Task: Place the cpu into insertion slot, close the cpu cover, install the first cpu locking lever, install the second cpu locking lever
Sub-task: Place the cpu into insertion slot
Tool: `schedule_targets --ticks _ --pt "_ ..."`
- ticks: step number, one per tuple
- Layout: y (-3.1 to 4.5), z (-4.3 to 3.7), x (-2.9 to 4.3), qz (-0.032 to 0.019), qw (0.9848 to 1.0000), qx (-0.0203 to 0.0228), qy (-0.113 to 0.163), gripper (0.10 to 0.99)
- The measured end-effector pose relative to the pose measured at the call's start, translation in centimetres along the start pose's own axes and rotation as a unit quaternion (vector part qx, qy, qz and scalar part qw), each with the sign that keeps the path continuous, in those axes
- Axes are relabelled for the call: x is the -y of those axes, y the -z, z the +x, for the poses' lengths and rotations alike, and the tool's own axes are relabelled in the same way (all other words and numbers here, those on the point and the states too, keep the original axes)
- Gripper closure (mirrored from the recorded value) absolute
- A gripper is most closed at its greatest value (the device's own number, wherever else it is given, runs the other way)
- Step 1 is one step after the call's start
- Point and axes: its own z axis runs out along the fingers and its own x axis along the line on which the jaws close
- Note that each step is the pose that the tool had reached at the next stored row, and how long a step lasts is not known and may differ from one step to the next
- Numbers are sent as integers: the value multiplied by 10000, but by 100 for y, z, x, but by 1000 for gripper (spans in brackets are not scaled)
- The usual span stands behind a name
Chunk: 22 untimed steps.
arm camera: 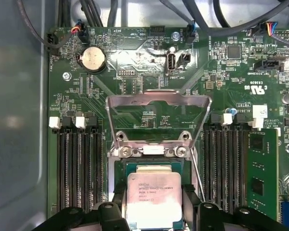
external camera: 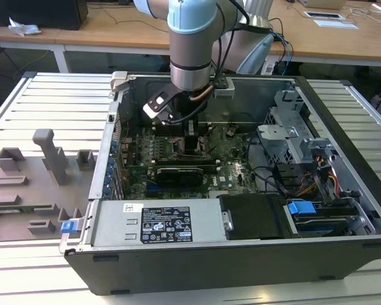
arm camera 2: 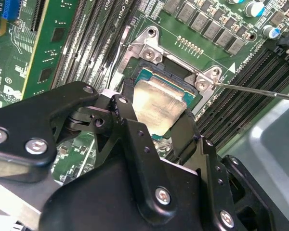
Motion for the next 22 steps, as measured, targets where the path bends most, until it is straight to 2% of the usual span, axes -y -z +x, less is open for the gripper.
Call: schedule_targets --ticks 9,10,11,12,14,15,18,19,20,21,22 --pt "-45 0 0 0 10000 1 -1 541" --pt "-49 2 -1 -3 10000 -5 -1 529" --pt "-47 1 0 0 10000 0 -1 467" --pt "-46 0 0 1 10000 1 -1 467" --pt "-5 0 -2 0 10000 1 -1 467" --pt "44 -1 -5 0 10000 0 -1 467" --pt "127 3 -9 0 10000 0 0 467" --pt "160 4 -10 0 10000 0 -1 478" --pt "192 4 -12 0 10000 0 -1 612" --pt "215 3 -13 0 10000 0 -1 612" --pt "259 3 -15 0 10000 0 -1 729"
